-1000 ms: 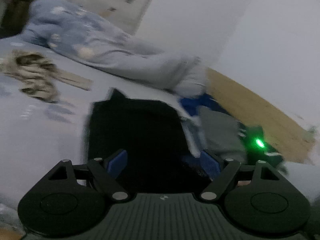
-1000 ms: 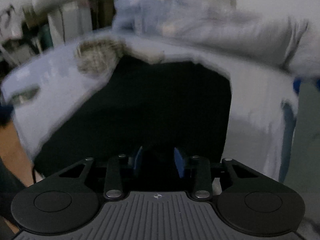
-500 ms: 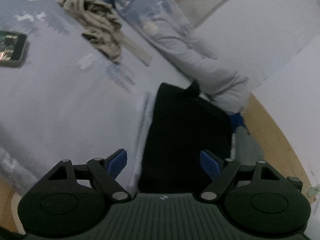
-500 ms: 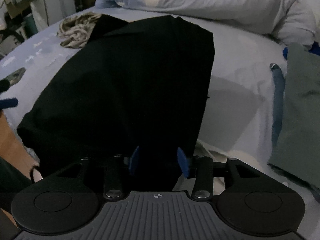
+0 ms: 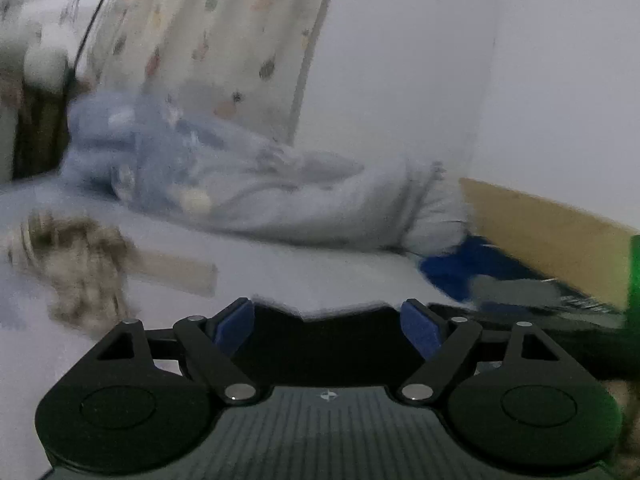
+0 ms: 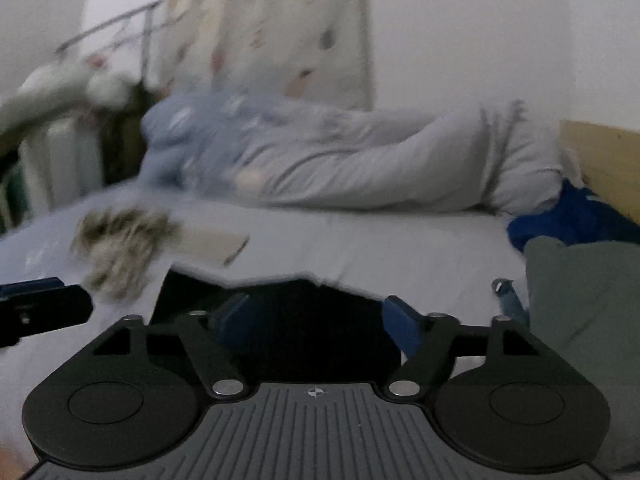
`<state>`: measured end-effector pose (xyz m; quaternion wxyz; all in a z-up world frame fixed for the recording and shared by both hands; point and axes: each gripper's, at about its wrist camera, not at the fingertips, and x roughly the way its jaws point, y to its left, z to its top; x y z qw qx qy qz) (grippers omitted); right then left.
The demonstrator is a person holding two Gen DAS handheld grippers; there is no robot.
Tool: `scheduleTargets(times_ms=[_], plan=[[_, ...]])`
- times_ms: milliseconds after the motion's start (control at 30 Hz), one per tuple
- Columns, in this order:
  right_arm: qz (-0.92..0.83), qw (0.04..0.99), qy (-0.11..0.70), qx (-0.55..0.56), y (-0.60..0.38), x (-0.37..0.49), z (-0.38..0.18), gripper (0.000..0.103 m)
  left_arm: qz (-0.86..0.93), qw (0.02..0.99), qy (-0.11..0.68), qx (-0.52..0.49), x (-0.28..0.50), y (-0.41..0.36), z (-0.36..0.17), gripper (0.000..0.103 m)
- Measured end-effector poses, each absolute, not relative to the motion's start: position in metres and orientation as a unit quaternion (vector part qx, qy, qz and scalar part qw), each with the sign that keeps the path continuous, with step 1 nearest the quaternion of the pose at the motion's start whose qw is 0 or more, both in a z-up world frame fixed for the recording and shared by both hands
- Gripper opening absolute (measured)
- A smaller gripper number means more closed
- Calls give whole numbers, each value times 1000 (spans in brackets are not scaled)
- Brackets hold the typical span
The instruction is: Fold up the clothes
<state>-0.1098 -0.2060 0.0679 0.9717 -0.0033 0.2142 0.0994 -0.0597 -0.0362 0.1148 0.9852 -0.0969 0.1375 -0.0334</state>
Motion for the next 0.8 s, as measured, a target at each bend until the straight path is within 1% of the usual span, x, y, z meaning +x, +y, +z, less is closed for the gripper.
scheduleTargets(times_ms=[33,100,133,233,333,400,500,667,800], plan=[[93,974,207,1,-208,-101,63,91,-20,987,135,-86,-47,-41,115,85],[79,976,205,5,-211,-86,49,92,-2,986,146,-76,-24,-48,107,85],[76,975,210,13,-212,-77,41,96,-1,985,152,-83,-12,-49,98,85],[63,970,232,42,-217,-53,12,103,1,978,168,-123,13,-48,68,85],[57,962,257,66,-224,-31,-17,103,21,970,191,-147,27,-46,44,87],[57,954,286,72,-228,-18,-33,103,33,966,207,-148,32,-46,30,93],[61,937,334,86,-231,-4,-56,103,43,963,221,-145,38,-46,13,97],[71,926,357,99,-233,1,-67,103,37,961,215,-170,41,-37,1,103],[68,929,351,97,-231,-6,-59,103,31,960,214,-178,36,-34,5,103]])
